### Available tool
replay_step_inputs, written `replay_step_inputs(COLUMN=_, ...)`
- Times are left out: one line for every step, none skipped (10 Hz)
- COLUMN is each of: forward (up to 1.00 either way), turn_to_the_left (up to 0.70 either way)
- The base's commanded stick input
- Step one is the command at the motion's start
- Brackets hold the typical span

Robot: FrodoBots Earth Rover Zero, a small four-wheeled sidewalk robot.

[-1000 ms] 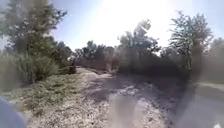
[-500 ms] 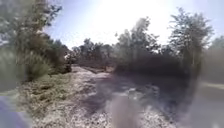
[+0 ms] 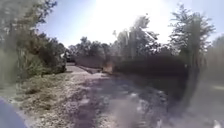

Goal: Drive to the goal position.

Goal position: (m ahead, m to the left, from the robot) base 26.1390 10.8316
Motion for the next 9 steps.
replay_step_inputs(forward=0.70, turn_to_the_left=0.00)
replay_step_inputs(forward=0.70, turn_to_the_left=0.00)
replay_step_inputs(forward=0.70, turn_to_the_left=0.11)
replay_step_inputs(forward=0.70, turn_to_the_left=0.33)
replay_step_inputs(forward=0.70, turn_to_the_left=0.35)
replay_step_inputs(forward=0.70, turn_to_the_left=0.35)
replay_step_inputs(forward=0.70, turn_to_the_left=0.26)
replay_step_inputs(forward=0.70, turn_to_the_left=0.00)
replay_step_inputs(forward=0.70, turn_to_the_left=0.00)
